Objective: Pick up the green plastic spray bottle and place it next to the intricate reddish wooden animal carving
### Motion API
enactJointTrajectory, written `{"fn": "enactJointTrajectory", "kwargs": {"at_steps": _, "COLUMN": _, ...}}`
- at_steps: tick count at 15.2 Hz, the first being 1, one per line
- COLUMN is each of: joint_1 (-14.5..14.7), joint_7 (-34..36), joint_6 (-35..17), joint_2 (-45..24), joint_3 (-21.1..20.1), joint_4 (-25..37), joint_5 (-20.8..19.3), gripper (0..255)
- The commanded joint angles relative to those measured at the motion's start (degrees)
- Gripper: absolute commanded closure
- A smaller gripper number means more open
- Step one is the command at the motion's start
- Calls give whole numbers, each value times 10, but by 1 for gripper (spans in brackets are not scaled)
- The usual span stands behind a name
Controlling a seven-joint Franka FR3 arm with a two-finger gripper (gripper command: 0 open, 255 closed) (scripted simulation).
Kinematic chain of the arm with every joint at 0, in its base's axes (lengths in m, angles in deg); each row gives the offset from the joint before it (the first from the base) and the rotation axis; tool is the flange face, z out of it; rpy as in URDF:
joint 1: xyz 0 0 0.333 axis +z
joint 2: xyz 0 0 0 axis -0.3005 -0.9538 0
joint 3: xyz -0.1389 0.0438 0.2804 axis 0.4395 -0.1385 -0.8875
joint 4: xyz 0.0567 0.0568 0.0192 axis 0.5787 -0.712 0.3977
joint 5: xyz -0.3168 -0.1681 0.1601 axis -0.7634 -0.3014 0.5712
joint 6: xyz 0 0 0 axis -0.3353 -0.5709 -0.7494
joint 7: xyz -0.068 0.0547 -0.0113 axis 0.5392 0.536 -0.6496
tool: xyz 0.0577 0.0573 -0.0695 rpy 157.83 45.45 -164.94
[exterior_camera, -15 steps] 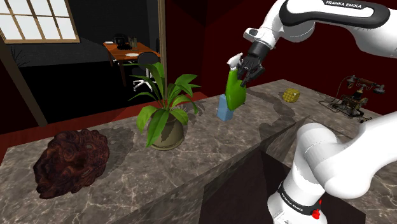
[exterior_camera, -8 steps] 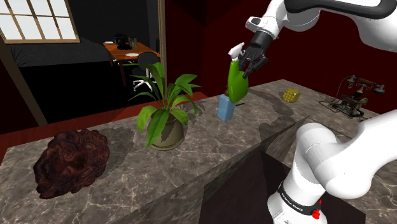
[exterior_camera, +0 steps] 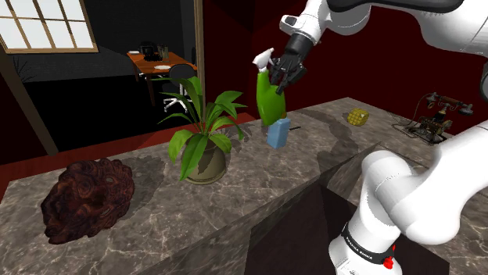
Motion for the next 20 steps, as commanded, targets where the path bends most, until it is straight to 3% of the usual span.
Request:
{"fn": "enactJointTrajectory", "kwargs": {"at_steps": 1, "joint_1": 16, "joint_7": 12, "joint_6": -17, "joint_2": -22, "joint_3": -7, "joint_4": 8, "joint_5": 14, "gripper": 255}}
{"fn": "enactJointTrajectory", "kwargs": {"at_steps": 11, "joint_1": 106, "joint_7": 44, "joint_6": -90, "joint_2": -176, "joint_3": -8, "joint_4": 90, "joint_5": 96, "gripper": 255}}
{"fn": "enactJointTrajectory", "kwargs": {"at_steps": 20, "joint_1": 163, "joint_7": 44, "joint_6": -97, "joint_2": -361, "joint_3": 17, "joint_4": 234, "joint_5": 209, "gripper": 255}}
